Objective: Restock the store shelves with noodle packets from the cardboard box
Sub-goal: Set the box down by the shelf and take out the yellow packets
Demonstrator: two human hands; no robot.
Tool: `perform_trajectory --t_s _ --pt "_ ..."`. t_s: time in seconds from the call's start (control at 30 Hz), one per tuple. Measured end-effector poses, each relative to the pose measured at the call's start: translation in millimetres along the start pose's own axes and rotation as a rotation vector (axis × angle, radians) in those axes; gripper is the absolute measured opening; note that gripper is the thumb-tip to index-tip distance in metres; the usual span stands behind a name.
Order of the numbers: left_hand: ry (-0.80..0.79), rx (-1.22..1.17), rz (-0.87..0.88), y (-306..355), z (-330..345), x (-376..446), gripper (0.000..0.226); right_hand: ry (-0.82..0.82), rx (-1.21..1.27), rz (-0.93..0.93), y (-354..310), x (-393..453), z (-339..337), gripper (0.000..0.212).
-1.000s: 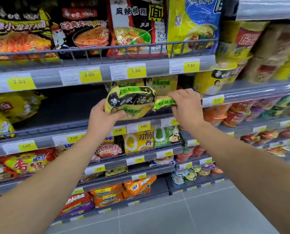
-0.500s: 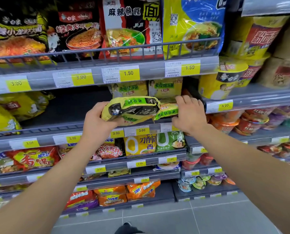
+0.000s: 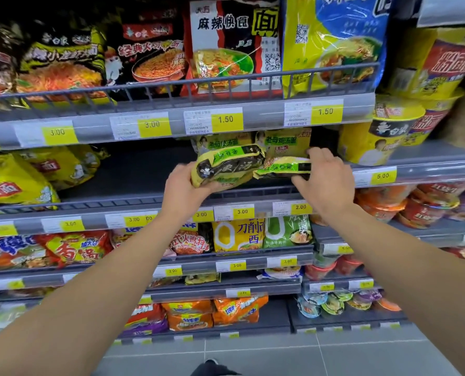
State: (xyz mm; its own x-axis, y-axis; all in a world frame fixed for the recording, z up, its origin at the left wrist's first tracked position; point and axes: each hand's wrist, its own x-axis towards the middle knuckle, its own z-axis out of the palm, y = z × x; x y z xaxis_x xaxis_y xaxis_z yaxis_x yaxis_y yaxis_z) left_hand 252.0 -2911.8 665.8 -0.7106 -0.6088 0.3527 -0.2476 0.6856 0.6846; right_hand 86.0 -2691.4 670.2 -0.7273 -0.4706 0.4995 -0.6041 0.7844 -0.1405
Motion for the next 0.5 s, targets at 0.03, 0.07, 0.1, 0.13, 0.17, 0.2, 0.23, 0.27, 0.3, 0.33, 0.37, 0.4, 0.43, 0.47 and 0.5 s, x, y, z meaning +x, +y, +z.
perform_trajectory --t_s 0.03,0.07,0.1,0.13,0.17,0.2,0.23,0.27,0.3,0.33,0.37,0.4,0.43,0.47,0.5 --pt "-0.014 -0.009 -0.03 -1 -1 5 0.043 0.01 0.036 0.01 0 2 -2 0.055" --pt "-0.023 -0.011 -0.069 -2 -2 11 0.047 0.02 0.057 0.02 -1 4 -4 0.055" --pt "-0.033 -0.005 -0.121 -4 -2 18 0.053 0.03 0.071 0.034 -1 6 -5 0.054" --pt "-0.038 0.009 -0.173 -7 -1 24 0.058 0.039 0.076 0.044 -1 8 -6 0.054" --pt "-0.04 0.018 -0.225 -8 0 30 0.062 0.047 0.08 0.048 -1 11 -7 0.054" --pt "-0.04 0.025 -0.272 -10 3 31 0.066 0.053 0.077 0.046 -2 11 -6 0.053" --pt "-0.034 0.031 -0.299 -8 3 37 0.069 0.068 0.058 0.033 -5 16 -8 0.053" --pt "-0.032 0.029 -0.33 -8 5 40 0.074 0.075 0.012 0.014 -8 18 -8 0.052" --pt "-0.035 0.03 -0.367 -6 6 45 0.079 0.084 -0.055 -0.01 -11 23 -8 0.051" --pt "-0.047 0.05 -0.391 -5 7 50 0.082 0.097 -0.113 -0.031 -15 28 -6 0.05" --pt "-0.071 0.097 -0.405 -5 8 54 0.082 0.115 -0.14 -0.036 -18 33 -5 0.047" --pt "-0.089 0.16 -0.413 -6 8 59 0.079 0.143 -0.148 -0.044 -20 38 -2 0.045" --pt "-0.1 0.221 -0.42 -8 8 64 0.074 0.157 -0.154 -0.062 -22 45 1 0.044" --pt "-0.111 0.257 -0.428 -9 7 67 0.068 0.164 -0.17 -0.08 -23 50 5 0.043" --pt "-0.117 0.273 -0.433 -9 8 70 0.061 0.169 -0.194 -0.09 -23 54 7 0.041"
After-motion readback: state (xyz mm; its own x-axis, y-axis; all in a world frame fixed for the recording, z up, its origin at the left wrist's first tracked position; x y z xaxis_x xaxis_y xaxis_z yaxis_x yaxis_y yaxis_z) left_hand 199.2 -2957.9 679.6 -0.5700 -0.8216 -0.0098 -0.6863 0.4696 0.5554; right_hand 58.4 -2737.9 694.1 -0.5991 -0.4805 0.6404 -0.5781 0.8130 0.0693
